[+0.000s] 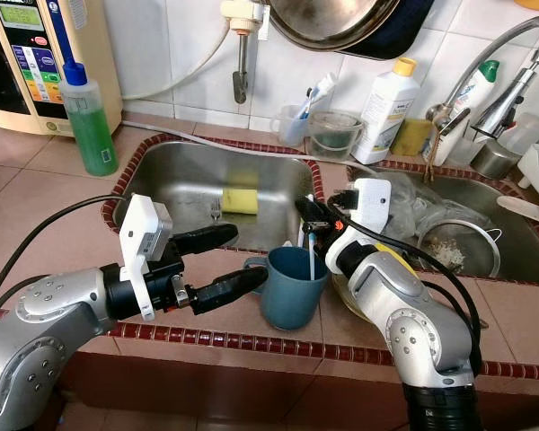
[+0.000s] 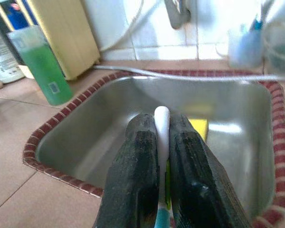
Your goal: Kitchen organization
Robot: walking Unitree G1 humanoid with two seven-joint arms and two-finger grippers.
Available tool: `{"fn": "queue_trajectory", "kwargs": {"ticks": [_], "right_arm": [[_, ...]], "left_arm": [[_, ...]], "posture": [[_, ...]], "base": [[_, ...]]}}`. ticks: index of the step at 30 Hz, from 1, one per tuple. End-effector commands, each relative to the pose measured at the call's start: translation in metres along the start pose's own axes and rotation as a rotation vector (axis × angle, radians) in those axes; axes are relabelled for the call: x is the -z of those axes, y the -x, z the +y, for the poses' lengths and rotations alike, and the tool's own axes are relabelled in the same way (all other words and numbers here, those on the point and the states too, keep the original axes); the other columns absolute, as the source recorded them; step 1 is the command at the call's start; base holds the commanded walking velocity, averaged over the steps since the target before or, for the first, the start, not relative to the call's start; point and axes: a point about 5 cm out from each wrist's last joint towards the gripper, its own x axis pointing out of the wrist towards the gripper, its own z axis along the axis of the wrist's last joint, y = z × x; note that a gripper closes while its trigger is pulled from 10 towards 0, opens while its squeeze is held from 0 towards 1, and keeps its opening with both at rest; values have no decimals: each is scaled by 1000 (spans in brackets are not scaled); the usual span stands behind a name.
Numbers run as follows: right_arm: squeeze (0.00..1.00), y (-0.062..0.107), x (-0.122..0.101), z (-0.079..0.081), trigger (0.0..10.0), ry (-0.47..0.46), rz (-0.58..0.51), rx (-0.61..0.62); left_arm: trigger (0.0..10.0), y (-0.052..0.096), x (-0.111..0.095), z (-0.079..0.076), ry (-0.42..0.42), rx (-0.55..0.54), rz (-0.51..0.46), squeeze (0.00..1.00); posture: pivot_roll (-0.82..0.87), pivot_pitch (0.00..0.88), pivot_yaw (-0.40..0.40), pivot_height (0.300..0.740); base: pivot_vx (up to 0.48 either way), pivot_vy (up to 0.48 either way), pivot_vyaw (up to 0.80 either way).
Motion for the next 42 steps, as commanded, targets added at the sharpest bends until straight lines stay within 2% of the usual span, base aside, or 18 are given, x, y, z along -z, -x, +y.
{"fn": "queue_trajectory", "kwargs": {"ticks": [1,6,9,20,29,42], "right_arm": [[0,2,-9,3,10000,45,-43,-27],[0,4,-12,8,10000,120,-83,-76],[0,6,-15,12,10000,200,-124,-113],[0,9,-23,18,10000,273,-211,-156],[0,9,-50,19,10000,198,-323,-167],[0,0,-87,-4,10000,18,-434,-125]], "left_arm": [[10000,-2,-4,-3,-23,17,0,0],[10000,-2,-5,-2,-24,16,-4,0],[10000,-2,-5,-2,-24,17,-4,0],[10000,-2,-7,0,-24,8,-6,0],[10000,-2,-6,0,-24,9,0,0],[10000,-4,-6,0,-22,13,-8,0]], "posture": [[-61,21,-133,740],[-61,17,-131,740],[-62,19,-129,740],[-64,25,-129,740],[-64,26,-127,740],[-68,21,-127,740]], "base": [[0,0,0],[0,0,0],[0,0,0],[0,0,0],[0,0,0],[0,0,0]]}}
